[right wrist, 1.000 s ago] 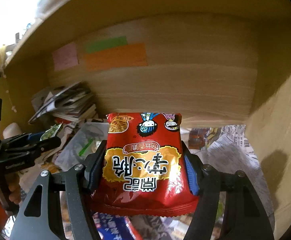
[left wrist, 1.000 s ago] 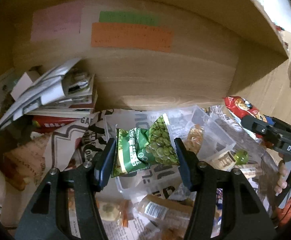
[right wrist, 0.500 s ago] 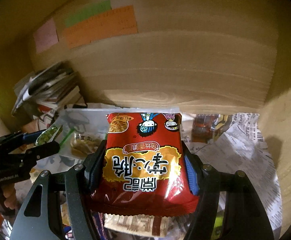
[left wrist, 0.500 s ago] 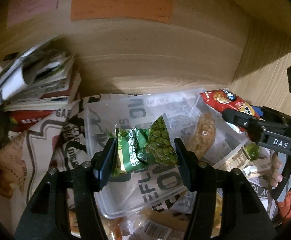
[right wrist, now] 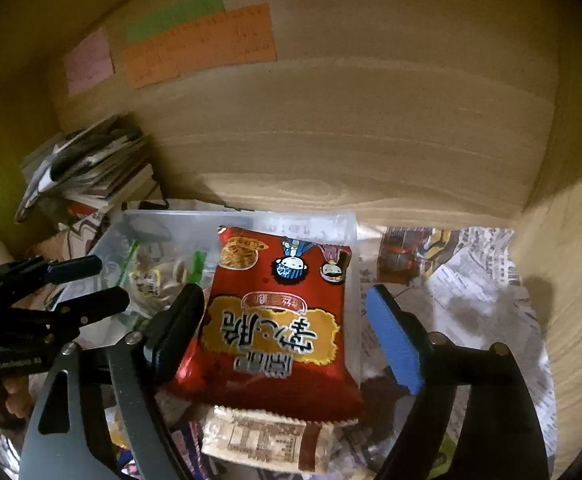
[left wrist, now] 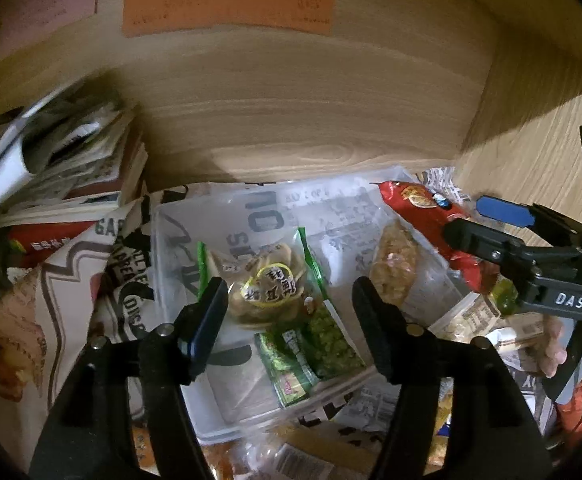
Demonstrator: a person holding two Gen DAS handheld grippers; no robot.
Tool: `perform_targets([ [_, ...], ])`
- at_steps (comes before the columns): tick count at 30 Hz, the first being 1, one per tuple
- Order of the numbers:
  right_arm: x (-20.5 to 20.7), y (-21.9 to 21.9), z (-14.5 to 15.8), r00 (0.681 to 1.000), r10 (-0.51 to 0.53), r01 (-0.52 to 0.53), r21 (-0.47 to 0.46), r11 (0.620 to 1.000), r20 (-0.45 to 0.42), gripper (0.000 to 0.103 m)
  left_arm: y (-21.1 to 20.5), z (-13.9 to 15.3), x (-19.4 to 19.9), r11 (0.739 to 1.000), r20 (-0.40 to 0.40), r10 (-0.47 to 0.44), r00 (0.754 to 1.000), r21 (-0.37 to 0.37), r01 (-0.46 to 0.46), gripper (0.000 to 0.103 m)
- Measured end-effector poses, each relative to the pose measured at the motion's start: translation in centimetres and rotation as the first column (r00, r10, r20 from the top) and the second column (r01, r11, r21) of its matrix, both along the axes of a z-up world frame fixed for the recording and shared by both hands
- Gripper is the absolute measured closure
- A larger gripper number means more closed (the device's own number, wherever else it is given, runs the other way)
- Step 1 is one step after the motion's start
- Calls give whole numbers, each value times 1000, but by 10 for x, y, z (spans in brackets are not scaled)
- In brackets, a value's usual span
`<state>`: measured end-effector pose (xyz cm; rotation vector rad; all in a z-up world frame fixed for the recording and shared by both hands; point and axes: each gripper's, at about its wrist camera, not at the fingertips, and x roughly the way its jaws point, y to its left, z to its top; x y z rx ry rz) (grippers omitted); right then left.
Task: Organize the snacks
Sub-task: 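Lift both packets over the clear box and open both grippers to release them, then grasp the orange-labelled pastry with the left gripper while the right grasps the barcoded wafer roll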
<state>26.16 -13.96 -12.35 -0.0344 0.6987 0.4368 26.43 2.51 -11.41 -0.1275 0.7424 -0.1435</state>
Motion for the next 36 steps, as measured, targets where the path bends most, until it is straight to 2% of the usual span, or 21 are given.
perform_targets([
  [6, -20, -9, 16, 999, 3, -4, 20, 1000, 49, 17, 17, 22, -28, 999, 74, 39, 997, 5, -39, 29],
  [11, -43, -18, 23, 996, -5, 5, 6, 1000, 89, 13, 40, 32, -55, 995, 119, 92, 989, 19, -95, 14],
  [13, -53, -23, 22, 995, -17, 17, -1, 1000, 102, 9, 49, 31, -66, 993, 123, 110, 986, 28, -115, 12],
  [19, -72, -39, 14, 994, -53, 57, -33, 998, 99, 7, 70, 9, -84, 989, 62, 138, 988, 50, -142, 8],
  [27, -87, -62, -11, 992, -119, 121, -61, 991, 39, 7, 75, -49, -76, 993, -107, 107, 989, 52, -102, 8],
  [31, -90, -74, -31, 987, -157, 156, -69, 985, -16, 7, 71, -66, -68, 992, -138, 110, 984, 81, -99, 8],
  [36, -87, -87, -57, 976, -191, 184, -71, 980, -106, 7, 68, -73, -61, 987, -125, 119, 985, 120, -104, 8],
])
